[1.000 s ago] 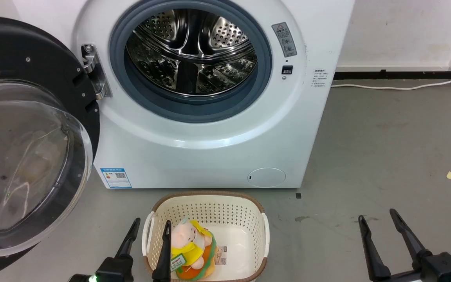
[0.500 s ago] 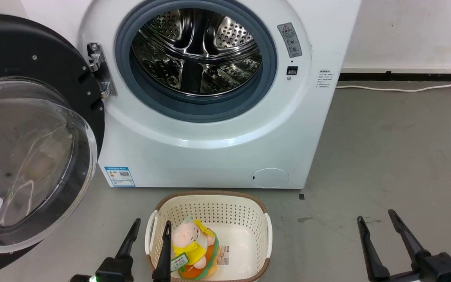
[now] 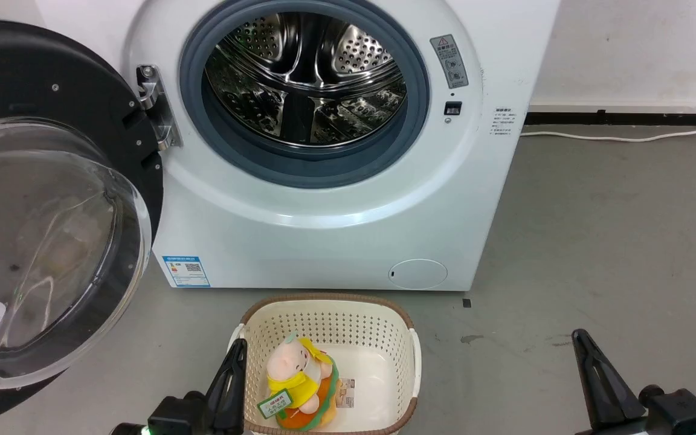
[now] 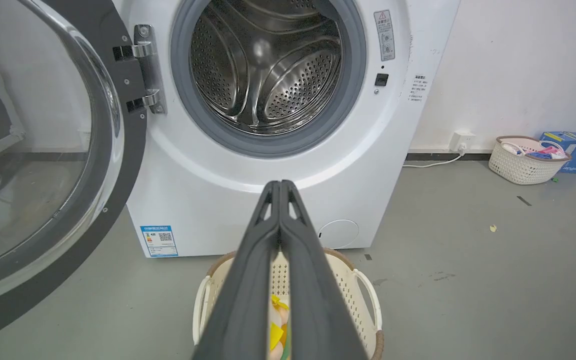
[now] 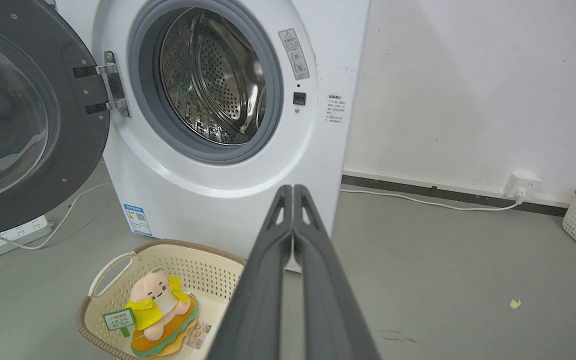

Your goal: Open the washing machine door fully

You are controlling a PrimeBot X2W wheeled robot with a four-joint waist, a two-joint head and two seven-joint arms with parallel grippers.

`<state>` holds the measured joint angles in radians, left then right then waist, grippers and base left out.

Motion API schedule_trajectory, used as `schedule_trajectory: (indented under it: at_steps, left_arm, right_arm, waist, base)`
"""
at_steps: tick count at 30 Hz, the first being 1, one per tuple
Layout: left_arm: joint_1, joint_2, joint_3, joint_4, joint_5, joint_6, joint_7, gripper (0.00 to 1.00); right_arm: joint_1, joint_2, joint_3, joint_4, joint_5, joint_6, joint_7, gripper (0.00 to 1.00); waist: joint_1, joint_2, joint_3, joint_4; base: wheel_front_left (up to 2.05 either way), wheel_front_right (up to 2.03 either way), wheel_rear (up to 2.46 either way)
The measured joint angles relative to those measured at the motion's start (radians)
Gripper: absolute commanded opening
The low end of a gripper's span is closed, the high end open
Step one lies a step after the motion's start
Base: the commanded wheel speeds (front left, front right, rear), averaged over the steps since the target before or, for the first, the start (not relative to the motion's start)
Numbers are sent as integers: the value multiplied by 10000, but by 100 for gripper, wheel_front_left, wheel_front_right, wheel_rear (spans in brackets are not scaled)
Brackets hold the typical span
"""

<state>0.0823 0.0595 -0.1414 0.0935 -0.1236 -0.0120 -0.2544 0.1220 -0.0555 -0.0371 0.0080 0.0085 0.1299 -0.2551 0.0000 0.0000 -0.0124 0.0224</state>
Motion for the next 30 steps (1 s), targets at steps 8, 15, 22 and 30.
schedule_trajectory:
  at_steps: [8,15,22,30]
  left_arm:
    - [-6,-8,73,-23,50,2,176,0]
    - [-16,-10,188,-58,81,2,324,0]
    - [-38,-13,259,-134,171,2,462,0]
    - [-58,-19,328,-203,253,4,625,0]
  right_arm:
    - [-31,0,23,-2,0,0,169,0]
    - [-41,0,46,-2,0,0,318,0]
    - [-96,0,73,-6,0,0,472,0]
    - [-135,2,92,-6,0,0,627,0]
  waist:
    - [0,0,9,-15]
    - [0,0,16,-29]
    - [0,0,24,-44]
    - [0,0,32,-58]
  base:
    - [0,0,0]
    - [0,0,0]
    - [0,0,0]
    - [0,0,0]
